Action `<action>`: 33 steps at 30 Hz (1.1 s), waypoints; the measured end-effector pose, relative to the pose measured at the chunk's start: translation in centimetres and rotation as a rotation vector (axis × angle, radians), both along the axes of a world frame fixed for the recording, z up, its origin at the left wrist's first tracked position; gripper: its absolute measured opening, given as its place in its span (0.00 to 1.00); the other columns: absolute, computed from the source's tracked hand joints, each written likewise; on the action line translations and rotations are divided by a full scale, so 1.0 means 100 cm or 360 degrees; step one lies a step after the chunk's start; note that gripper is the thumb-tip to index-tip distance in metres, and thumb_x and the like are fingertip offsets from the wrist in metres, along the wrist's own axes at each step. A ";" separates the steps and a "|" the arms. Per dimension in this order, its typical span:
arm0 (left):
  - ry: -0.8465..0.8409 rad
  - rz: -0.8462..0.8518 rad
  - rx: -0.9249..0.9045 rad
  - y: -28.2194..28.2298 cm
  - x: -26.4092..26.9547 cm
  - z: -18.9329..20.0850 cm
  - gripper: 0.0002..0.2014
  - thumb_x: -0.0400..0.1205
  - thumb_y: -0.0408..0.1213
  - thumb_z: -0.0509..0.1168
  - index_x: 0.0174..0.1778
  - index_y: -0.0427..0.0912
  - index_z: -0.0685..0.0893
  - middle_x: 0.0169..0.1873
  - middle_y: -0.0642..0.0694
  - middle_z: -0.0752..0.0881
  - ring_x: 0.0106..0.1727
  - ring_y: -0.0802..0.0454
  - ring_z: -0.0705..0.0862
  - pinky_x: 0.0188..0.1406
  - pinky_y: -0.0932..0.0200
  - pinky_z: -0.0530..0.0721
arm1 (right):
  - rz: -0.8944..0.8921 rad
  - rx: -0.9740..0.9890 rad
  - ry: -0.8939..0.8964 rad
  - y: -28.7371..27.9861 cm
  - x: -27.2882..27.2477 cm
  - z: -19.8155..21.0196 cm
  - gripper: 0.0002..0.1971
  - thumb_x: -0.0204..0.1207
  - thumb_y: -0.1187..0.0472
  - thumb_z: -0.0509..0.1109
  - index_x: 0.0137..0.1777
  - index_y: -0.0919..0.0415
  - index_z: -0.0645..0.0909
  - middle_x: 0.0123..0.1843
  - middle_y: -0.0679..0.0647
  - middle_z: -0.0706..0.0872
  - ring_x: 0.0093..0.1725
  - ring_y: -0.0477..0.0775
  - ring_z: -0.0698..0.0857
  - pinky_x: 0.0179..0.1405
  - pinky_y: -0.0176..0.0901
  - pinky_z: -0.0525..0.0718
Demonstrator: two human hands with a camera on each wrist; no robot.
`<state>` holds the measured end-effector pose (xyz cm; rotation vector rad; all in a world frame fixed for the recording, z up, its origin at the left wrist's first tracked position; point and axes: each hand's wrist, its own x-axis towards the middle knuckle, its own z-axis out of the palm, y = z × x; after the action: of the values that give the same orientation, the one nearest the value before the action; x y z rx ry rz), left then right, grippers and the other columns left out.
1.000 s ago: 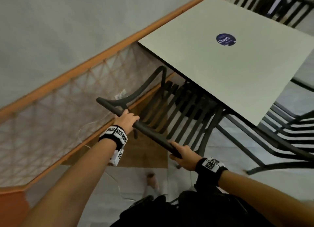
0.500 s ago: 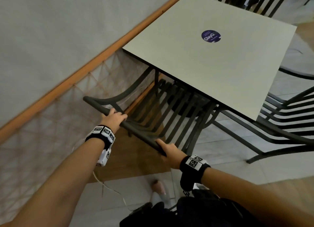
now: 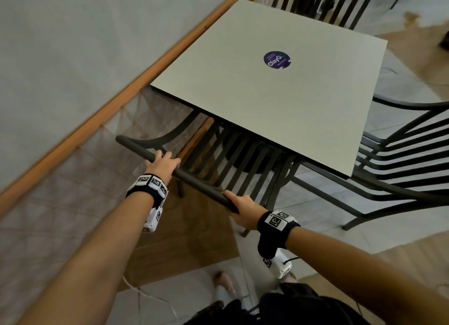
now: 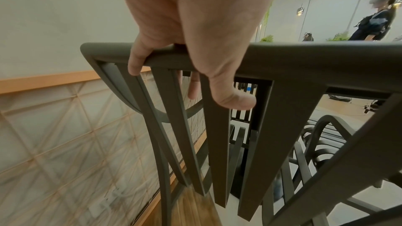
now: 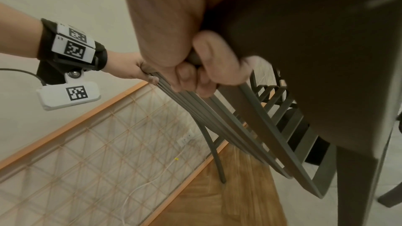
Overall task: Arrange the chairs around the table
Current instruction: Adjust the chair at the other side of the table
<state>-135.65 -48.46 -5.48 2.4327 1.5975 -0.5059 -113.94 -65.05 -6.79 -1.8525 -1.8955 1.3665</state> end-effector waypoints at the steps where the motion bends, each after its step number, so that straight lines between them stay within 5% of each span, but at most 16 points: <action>1: -0.0003 -0.0003 0.0006 0.004 0.006 0.001 0.12 0.77 0.27 0.63 0.44 0.52 0.75 0.57 0.44 0.74 0.67 0.36 0.67 0.56 0.27 0.77 | -0.0024 0.0011 0.0004 0.004 0.004 0.000 0.21 0.78 0.59 0.64 0.68 0.41 0.66 0.48 0.54 0.85 0.42 0.53 0.86 0.47 0.57 0.90; 8: -0.0061 0.0107 0.0129 -0.016 0.023 -0.002 0.12 0.75 0.29 0.66 0.48 0.51 0.79 0.56 0.44 0.77 0.66 0.39 0.68 0.59 0.28 0.77 | 0.0122 -0.0013 0.0061 -0.001 0.024 -0.004 0.23 0.79 0.50 0.63 0.73 0.41 0.62 0.51 0.55 0.84 0.44 0.53 0.85 0.49 0.55 0.88; 12: -0.0161 0.0122 0.0123 -0.057 0.055 -0.010 0.16 0.73 0.31 0.69 0.55 0.50 0.80 0.61 0.46 0.77 0.70 0.40 0.67 0.63 0.31 0.77 | 0.0265 -0.0026 0.0061 0.005 0.066 -0.003 0.22 0.81 0.39 0.52 0.73 0.43 0.67 0.61 0.51 0.83 0.54 0.50 0.83 0.56 0.50 0.83; 18: -0.0282 0.0435 0.0213 -0.099 0.091 -0.012 0.29 0.71 0.29 0.74 0.67 0.47 0.75 0.79 0.39 0.62 0.84 0.39 0.52 0.73 0.35 0.72 | 0.0590 -0.0078 -0.0483 0.036 0.141 -0.041 0.20 0.79 0.65 0.58 0.70 0.51 0.75 0.67 0.57 0.82 0.65 0.58 0.82 0.65 0.55 0.82; 22: -0.0198 0.0550 0.0164 -0.125 0.121 -0.008 0.31 0.72 0.29 0.73 0.70 0.48 0.73 0.82 0.39 0.59 0.86 0.41 0.46 0.76 0.35 0.69 | 0.0919 -0.0050 -0.0691 0.048 0.169 -0.060 0.24 0.75 0.71 0.63 0.71 0.56 0.74 0.71 0.58 0.78 0.69 0.62 0.79 0.67 0.57 0.81; 29: -0.0087 0.0424 -0.0128 -0.164 0.165 0.000 0.20 0.77 0.31 0.68 0.63 0.53 0.81 0.85 0.52 0.54 0.86 0.44 0.48 0.74 0.31 0.64 | 0.1093 0.0073 -0.0831 0.055 0.190 -0.116 0.22 0.73 0.69 0.67 0.66 0.55 0.77 0.66 0.58 0.81 0.68 0.62 0.76 0.73 0.55 0.72; 33: 0.0021 0.0392 -0.0155 -0.171 0.174 -0.001 0.18 0.78 0.34 0.67 0.63 0.53 0.82 0.77 0.53 0.72 0.84 0.45 0.55 0.73 0.38 0.68 | 0.1035 0.0220 -0.0855 0.065 0.186 -0.143 0.09 0.75 0.58 0.71 0.51 0.60 0.86 0.55 0.59 0.89 0.61 0.62 0.83 0.73 0.56 0.72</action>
<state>-118.26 -65.51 -5.63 2.1286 1.8005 -0.5435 -95.32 -58.50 -21.05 -1.7202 -2.9667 0.8547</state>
